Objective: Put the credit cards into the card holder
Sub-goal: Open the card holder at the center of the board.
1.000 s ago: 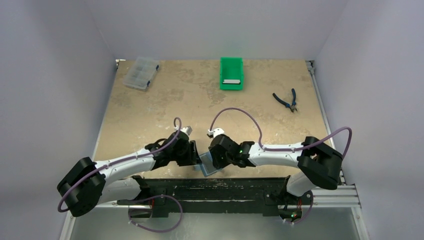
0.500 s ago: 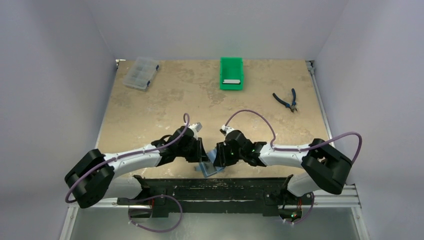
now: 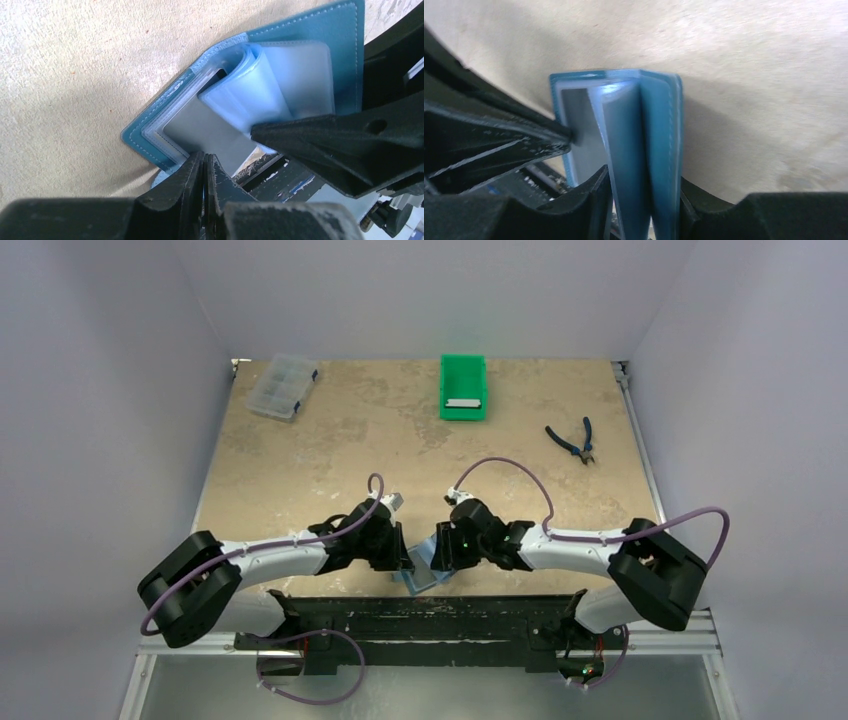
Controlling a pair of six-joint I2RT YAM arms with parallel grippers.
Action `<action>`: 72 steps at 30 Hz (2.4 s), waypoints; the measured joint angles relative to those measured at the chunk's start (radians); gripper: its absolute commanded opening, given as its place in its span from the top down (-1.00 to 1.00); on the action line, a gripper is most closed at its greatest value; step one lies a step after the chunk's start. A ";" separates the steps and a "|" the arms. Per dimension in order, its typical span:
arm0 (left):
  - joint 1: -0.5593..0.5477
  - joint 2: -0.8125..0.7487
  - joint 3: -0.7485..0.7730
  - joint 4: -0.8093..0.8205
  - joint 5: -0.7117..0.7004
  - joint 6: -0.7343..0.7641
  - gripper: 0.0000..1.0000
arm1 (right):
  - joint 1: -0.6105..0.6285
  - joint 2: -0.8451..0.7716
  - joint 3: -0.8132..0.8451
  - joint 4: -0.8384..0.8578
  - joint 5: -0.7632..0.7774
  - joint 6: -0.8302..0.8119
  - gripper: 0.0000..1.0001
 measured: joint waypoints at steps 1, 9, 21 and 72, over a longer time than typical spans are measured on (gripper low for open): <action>0.000 0.001 0.000 0.000 -0.002 0.000 0.89 | 0.000 0.000 0.011 -0.025 0.019 -0.002 0.03; -0.001 0.029 0.013 0.015 -0.002 0.000 0.95 | 0.064 0.032 0.244 -0.409 0.348 -0.011 -0.58; -0.001 0.049 0.029 0.019 -0.002 0.003 0.98 | 0.113 -0.089 0.231 -0.498 0.432 -0.156 -0.98; -0.001 0.051 0.050 -0.025 0.002 0.048 1.00 | 0.264 -0.064 0.356 -0.330 0.092 -0.339 0.53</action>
